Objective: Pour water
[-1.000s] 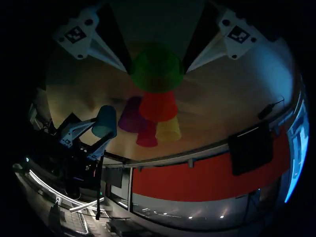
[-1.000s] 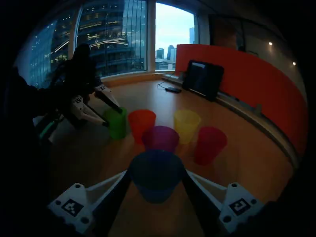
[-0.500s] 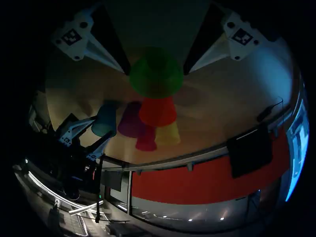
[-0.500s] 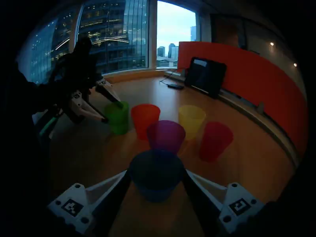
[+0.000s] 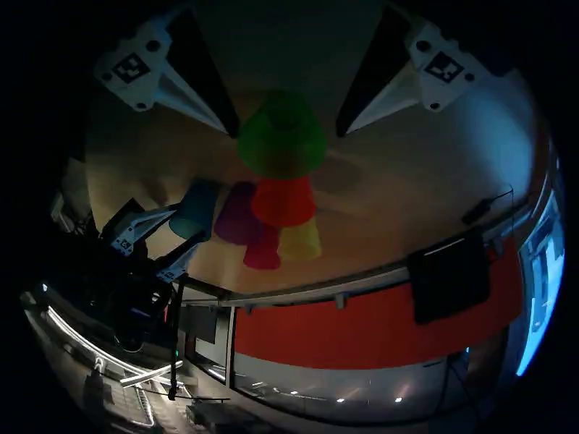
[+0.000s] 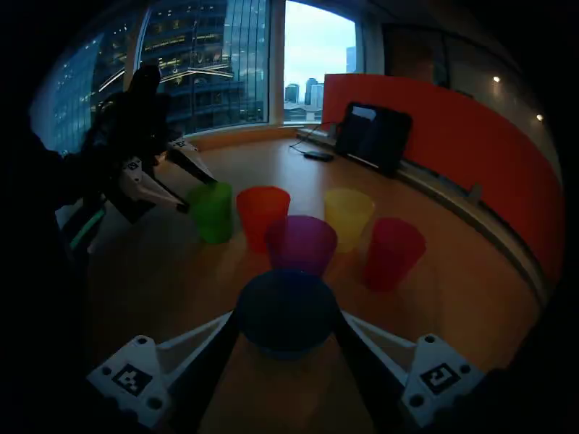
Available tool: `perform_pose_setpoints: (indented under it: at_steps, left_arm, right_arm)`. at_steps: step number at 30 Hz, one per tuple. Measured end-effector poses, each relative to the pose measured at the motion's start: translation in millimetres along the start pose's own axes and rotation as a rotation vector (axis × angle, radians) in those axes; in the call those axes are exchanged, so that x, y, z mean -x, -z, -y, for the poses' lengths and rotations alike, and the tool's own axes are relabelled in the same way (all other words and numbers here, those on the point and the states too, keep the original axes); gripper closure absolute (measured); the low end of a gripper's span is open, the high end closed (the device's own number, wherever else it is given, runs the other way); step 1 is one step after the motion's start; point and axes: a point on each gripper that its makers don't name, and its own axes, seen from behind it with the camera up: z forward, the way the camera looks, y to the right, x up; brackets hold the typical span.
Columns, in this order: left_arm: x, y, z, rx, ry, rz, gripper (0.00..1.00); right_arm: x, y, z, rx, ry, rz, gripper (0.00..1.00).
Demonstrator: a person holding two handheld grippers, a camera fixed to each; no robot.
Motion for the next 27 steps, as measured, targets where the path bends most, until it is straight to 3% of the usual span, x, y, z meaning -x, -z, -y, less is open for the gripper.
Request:
perform_pose_setpoints:
  at_steps: [8, 15, 27]
  left_arm:
    - [-2, 7.6, -2.0, -0.008, 0.004, -0.009, 0.01]
    - [-1, 19.0, 0.5, -0.037, 0.005, -0.019, 0.01]
    - [1, 52.5, 28.1, -0.188, 0.022, -0.065, 0.01]
  right_arm:
    - [5, 7.0, 1, 0.016, 0.001, 0.012, 0.00]
    - [9, 24.9, 0, 0.042, -0.007, 0.008, 0.00]
    - [22, 65.7, -13, 0.155, -0.049, -0.029, 0.00]
